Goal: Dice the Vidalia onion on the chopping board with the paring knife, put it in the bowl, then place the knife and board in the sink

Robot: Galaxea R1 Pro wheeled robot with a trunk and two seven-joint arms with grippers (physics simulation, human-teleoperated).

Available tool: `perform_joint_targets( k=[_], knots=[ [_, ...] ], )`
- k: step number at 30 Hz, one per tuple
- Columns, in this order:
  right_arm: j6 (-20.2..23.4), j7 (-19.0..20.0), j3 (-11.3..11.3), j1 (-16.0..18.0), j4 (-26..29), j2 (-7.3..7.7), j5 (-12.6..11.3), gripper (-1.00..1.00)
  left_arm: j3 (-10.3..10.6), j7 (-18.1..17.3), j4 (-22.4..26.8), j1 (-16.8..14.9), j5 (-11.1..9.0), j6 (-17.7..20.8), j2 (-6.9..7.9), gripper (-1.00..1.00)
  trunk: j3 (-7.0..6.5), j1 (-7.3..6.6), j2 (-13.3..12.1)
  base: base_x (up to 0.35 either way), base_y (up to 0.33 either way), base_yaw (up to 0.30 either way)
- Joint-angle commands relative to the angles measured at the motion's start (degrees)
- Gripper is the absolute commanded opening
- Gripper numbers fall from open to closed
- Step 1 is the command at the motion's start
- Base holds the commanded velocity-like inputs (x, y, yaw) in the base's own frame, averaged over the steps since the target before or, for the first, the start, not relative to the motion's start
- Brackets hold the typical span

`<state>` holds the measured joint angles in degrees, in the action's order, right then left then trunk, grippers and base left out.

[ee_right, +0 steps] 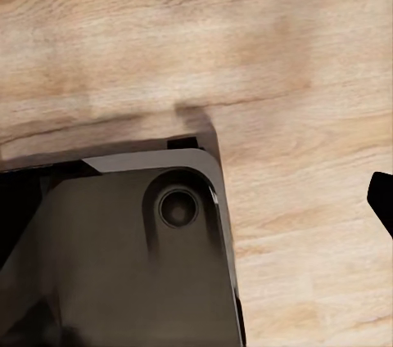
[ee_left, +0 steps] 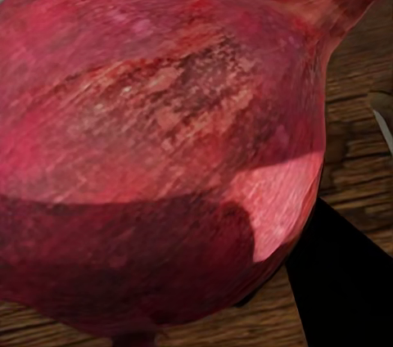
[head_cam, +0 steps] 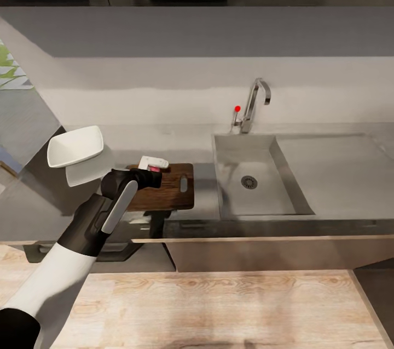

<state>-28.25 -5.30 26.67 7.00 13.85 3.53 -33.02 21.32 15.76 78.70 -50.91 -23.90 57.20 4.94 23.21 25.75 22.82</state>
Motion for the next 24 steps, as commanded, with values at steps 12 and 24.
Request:
perform_joint_targets(
  k=[12,24],
  knots=[
    [-0.1,-0.5,0.5,0.0,0.1,0.05,-0.1,1.00,0.1,0.5,0.0,0.0,-0.6,0.1,0.06,-1.00,0.29,0.03,0.1,0.001,0.000,0.000],
    [-0.1,-0.5,0.5,0.0,0.1,0.08,-0.1,1.00,0.1,0.5,0.0,0.0,-0.6,0.1,0.00,-1.00,0.93,0.03,0.1,-0.088,0.000,0.000]
  ],
)
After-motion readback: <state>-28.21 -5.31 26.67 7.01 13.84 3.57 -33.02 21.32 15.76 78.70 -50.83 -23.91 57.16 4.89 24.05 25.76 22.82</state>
